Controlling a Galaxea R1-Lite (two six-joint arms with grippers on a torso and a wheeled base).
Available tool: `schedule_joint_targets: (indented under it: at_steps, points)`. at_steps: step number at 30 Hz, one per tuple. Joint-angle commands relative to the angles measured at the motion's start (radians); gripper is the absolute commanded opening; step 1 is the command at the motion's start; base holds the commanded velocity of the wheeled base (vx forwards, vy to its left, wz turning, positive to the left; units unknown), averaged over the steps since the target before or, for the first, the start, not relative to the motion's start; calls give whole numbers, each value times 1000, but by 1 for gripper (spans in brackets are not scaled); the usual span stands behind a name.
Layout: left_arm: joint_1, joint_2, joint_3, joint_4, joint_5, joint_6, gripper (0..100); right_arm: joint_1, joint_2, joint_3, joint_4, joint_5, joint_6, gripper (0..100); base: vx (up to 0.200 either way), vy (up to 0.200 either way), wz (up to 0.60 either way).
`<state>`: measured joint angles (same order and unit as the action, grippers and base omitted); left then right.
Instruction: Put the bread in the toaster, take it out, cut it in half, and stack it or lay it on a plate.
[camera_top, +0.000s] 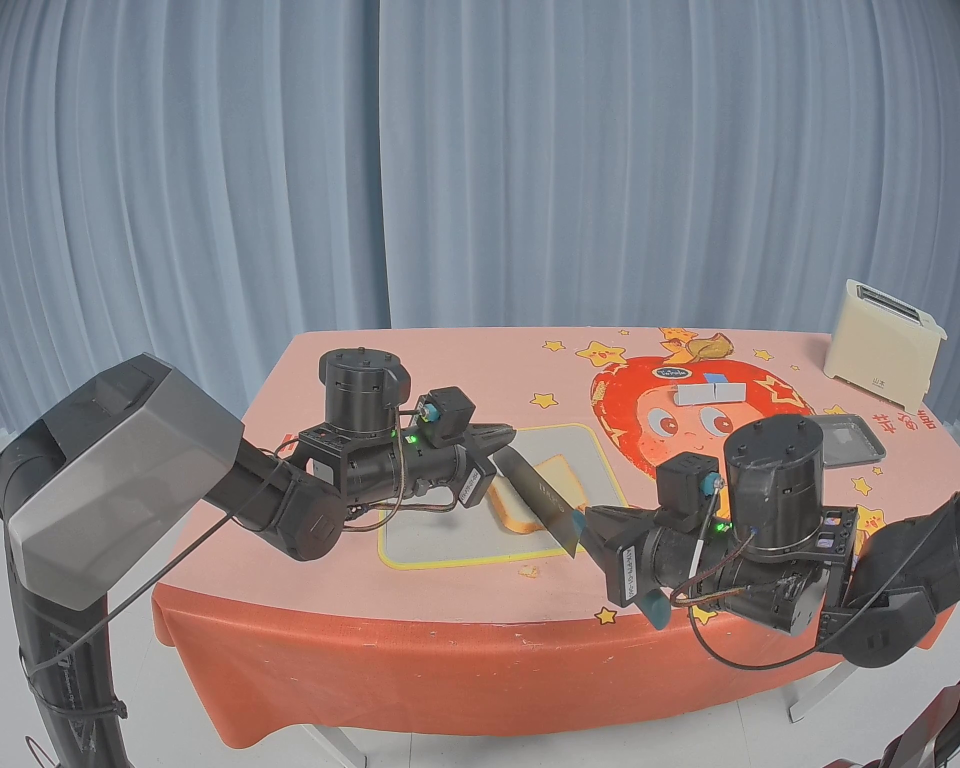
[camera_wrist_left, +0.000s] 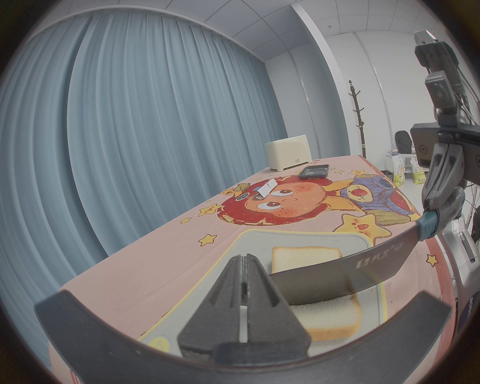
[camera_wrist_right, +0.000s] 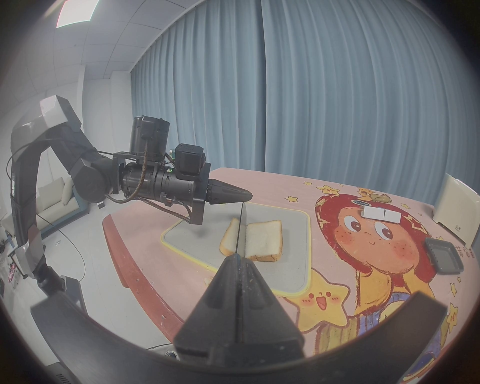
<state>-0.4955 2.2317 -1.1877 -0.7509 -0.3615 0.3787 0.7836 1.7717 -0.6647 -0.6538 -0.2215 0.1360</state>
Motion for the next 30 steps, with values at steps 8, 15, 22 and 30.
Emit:
schedule_joint_targets:
  at_steps: [8,15,22,30]
  points:
    - [0,3,-3,1,-1,0,0,-3,2,2,-4,1,2,0,0,0,0]
    - [0,3,-3,1,-1,0,0,-9,-5,-4,-6,-22,2,0,0,0,0]
    - [2,3,-3,1,-1,0,0,-1,-9,-12,-7,-27,5,0,0,0,0]
    - [0,3,-3,1,-1,0,0,6,-20,-12,-105,-29,-3,0,0,0,0]
